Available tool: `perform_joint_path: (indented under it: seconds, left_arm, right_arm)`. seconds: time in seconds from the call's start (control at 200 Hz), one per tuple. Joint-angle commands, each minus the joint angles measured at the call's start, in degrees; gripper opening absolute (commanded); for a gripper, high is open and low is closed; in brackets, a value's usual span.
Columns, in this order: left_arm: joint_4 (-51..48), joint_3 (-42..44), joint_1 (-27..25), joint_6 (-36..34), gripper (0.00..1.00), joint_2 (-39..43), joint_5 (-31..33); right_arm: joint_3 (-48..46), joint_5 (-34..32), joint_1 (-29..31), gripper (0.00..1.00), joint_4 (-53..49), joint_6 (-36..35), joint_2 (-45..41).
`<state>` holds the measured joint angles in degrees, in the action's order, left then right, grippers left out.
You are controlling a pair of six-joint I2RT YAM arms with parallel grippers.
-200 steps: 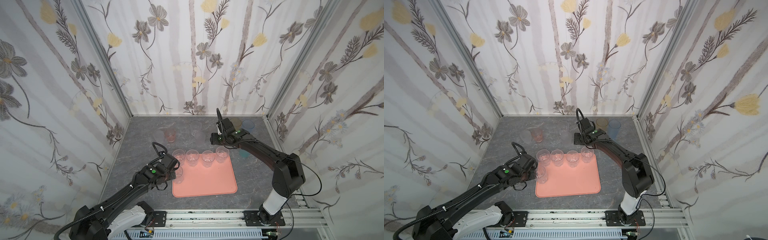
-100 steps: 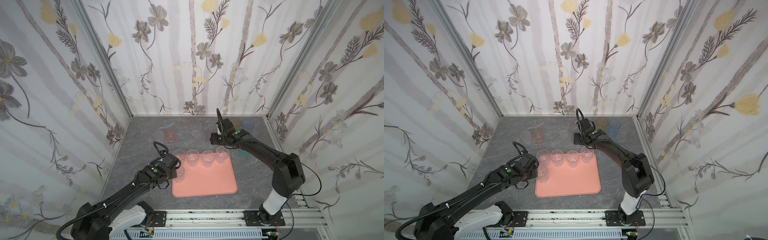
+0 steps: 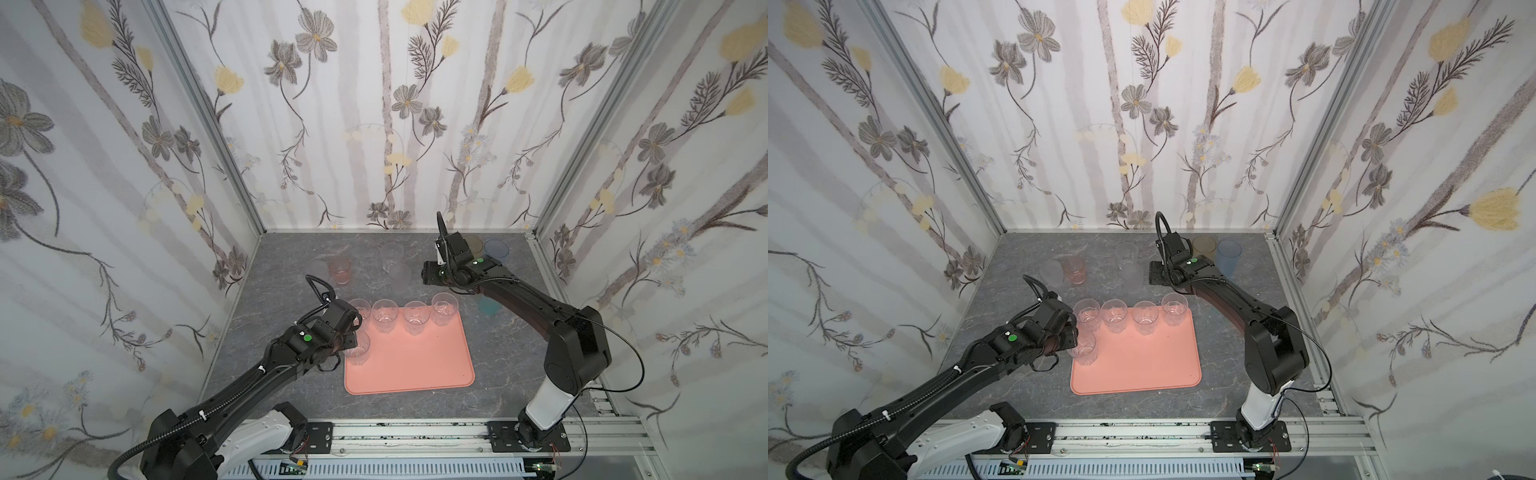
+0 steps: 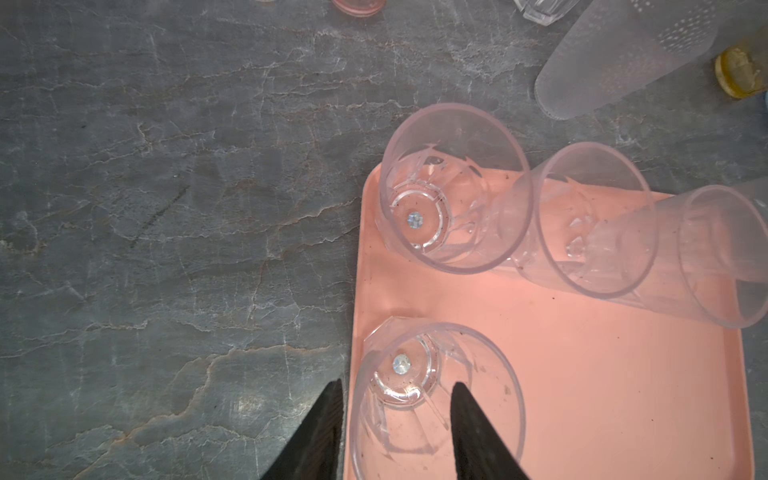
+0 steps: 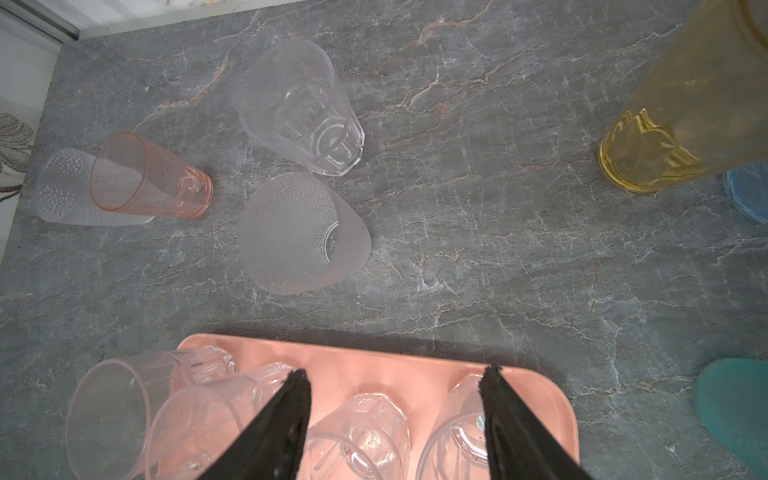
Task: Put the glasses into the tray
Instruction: 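Set the clear glass on the tray and open the left gripper, then reach the right gripper to a clear glass beyond the tray and grasp it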
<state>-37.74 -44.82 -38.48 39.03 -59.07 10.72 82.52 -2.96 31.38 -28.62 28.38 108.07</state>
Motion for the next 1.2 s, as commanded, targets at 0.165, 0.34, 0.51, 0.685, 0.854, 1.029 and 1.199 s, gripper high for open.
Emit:
perform_joint_path:
  seconds: [0.165,0.34,0.51,0.685,0.854,1.029,1.199]
  left_arm:
    - [-0.47,-7.5,0.23,-5.52,0.63,-1.17,5.22]
    - [5.59,-11.64,0.32,-13.31,0.71,-6.62,13.69]
    - [18.19,-11.15,0.6,-17.19,0.75,-10.41,11.93]
    - [27.35,-6.89,0.57,-17.87,0.78,-9.89,9.19]
    - [33.24,-0.05,0.69,-16.85,0.81,-3.59,11.32]
    - [36.57,5.55,0.6,-15.76,0.81,-0.46,9.17]
    - [37.1,6.57,0.58,-15.95,0.81,-0.86,8.22]
  right_arm:
    - [0.94,0.12,-2.97,0.65,-0.12,-0.96,-0.24]
    - [3.32,3.83,-3.34,0.65,0.42,-0.72,2.46]
    - [11.25,6.4,-3.16,0.65,0.82,1.14,10.06]
    - [22.23,8.12,-3.04,0.65,3.12,4.9,19.55]
    - [35.12,8.89,-2.83,0.63,0.9,6.26,30.72]
    - [42.08,8.42,-3.05,0.61,1.23,6.09,36.99]
    - [44.03,8.47,-3.75,0.58,3.27,6.57,40.5]
